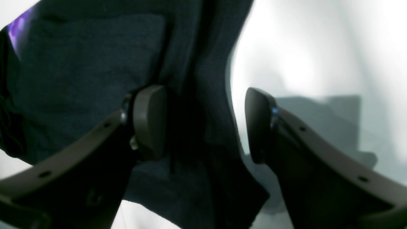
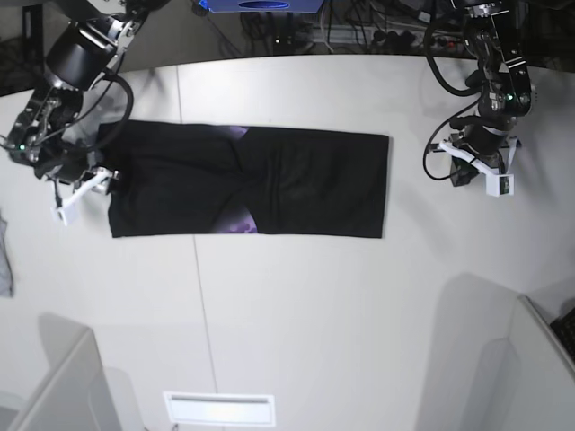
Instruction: Fold the T-shirt properly
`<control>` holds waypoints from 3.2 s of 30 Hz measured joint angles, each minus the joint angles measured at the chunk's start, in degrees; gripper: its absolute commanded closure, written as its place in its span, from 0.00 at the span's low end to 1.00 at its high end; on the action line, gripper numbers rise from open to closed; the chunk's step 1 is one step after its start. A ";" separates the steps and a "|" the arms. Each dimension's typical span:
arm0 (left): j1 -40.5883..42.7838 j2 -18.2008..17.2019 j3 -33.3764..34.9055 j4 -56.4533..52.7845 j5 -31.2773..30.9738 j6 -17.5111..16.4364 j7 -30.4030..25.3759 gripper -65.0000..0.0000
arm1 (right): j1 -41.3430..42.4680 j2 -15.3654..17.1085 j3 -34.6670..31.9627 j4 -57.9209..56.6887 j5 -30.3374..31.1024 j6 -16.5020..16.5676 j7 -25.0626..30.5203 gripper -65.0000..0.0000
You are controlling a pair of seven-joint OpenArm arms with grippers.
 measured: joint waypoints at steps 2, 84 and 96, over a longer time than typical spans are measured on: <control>0.02 0.15 0.46 -0.50 0.09 -0.07 0.07 1.00 | 0.20 -0.15 0.22 -0.42 -0.09 0.00 0.17 0.43; -10.99 0.02 19.54 -13.07 -0.35 0.13 -1.66 1.00 | 1.33 -1.05 -6.21 -2.93 2.21 -6.88 0.31 1.00; -15.45 0.13 27.65 -13.55 0.55 0.74 0.13 1.00 | -0.04 -0.92 -7.45 12.98 -2.08 -8.74 -6.71 1.00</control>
